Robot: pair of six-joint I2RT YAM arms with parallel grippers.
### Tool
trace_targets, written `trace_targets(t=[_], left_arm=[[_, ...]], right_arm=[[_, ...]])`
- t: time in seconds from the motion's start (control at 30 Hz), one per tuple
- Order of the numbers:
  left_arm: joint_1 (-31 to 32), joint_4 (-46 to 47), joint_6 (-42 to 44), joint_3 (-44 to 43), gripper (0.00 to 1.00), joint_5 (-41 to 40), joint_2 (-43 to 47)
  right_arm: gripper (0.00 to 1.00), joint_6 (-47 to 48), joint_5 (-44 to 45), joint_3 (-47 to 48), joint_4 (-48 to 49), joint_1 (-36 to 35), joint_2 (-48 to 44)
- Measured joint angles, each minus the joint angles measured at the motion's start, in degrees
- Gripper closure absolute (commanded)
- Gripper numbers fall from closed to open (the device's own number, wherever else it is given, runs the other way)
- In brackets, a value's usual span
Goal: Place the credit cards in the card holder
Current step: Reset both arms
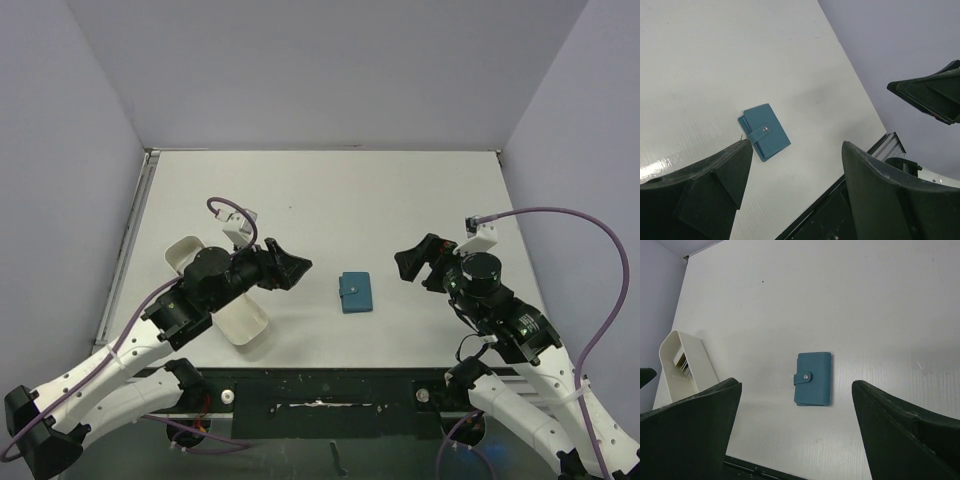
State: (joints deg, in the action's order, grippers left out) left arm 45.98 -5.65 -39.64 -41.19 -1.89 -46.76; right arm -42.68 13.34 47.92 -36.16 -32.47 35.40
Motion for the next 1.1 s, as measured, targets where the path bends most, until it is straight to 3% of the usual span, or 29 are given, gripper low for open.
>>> trace_targets(t=[0.57,1.1], left_arm=[[0.0,1.6,-0.1,0.0,0.26,0.3,-0.2],[0.0,0.9,1.4,-3.5,0.26,-1.2,-0.8]], right_arm=[[0.02,-0.7,0.1,-0.9,0.0,0.0,1.0],[0.02,0.2,0.6,4.2,-0.6,0.0,2.3]])
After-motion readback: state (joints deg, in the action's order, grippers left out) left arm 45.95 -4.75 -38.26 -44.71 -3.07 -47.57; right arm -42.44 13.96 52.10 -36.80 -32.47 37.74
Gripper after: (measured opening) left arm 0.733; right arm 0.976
